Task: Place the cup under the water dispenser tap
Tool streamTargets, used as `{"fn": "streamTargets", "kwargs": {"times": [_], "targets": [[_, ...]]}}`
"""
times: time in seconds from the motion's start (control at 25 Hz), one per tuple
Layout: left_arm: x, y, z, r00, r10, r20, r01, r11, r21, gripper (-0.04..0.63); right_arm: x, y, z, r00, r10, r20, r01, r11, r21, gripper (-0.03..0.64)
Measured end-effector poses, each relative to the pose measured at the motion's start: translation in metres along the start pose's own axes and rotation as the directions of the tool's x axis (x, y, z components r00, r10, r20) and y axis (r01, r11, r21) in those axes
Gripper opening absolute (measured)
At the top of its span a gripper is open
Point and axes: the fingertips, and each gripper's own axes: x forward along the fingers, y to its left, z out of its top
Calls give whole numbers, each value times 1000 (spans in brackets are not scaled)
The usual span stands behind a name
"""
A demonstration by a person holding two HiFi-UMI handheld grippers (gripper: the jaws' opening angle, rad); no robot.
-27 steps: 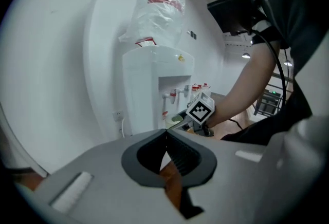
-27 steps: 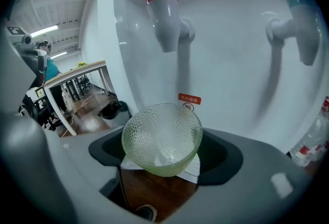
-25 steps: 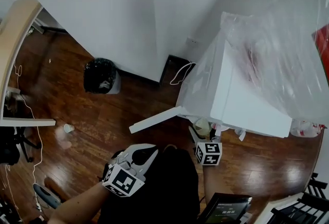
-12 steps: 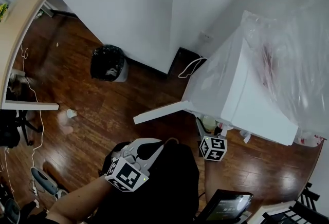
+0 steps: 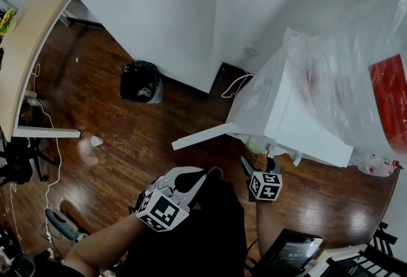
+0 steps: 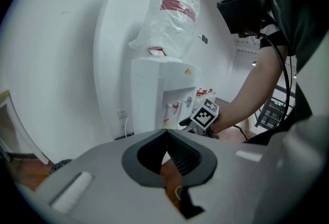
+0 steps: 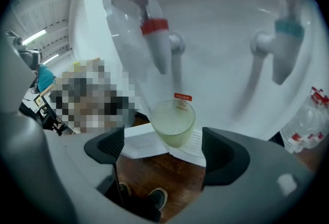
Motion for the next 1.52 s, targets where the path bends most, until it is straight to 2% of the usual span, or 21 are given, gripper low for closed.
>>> {"fn": "streamTargets", "kwargs": {"times": [0.16,0.28,0.4,0.52,0.6,0.68,0.72,0.8,0.92,0.96,1.08,1.28,1.44,1.52], "targets": [[-28,-5,56,998,6,62,-6,1000,-11,0,-56,26,14,999,32,-14,-31,999,16,451],[-50,-15,90,995,5,97,-7,1000,19,0,-98,51,31,998,68,14,-68,998,3,406],[-72,-17,107,994,21,109,-23,999,22,0,-132,74,61,995,64,74,-62,998,-27,347],[-98,-34,120,992,-11,128,12,1000,-10,0,-177,93,84,991,59,122,-60,998,2,314],[-119,-40,137,984,-37,171,36,999,9,7,-208,105,107,981,62,181,-65,998,10,262],[-143,-45,152,971,-50,234,48,999,16,18,-238,117,130,966,43,255,-41,999,-12,162],[-155,-48,157,965,-55,258,54,998,9,18,-253,124,138,958,32,285,-27,999,-20,133],[-177,-54,160,956,-60,288,68,997,-20,19,-277,139,147,949,21,315,-16,1000,-18,118],[-192,-63,161,946,-79,315,104,993,-64,18,-299,161,152,950,47,310,-36,999,-41,84],[-194,-67,161,943,-92,319,115,992,-56,18,-307,169,154,949,61,310,-43,997,-65,78],[-203,-76,162,940,-114,321,126,992,-16,18,-331,188,156,943,80,324,-43,992,-119,3],[-223,-74,183,931,-64,359,89,995,-52,18,-365,208,163,927,133,352,-92,987,-131,2],[-217,-84,204,935,-24,353,58,995,-83,19,-391,206,172,930,138,340,-79,980,-181,2],[-217,-93,216,929,-21,369,54,995,-81,20,-408,204,177,922,140,361,-78,981,-180,0]]}}
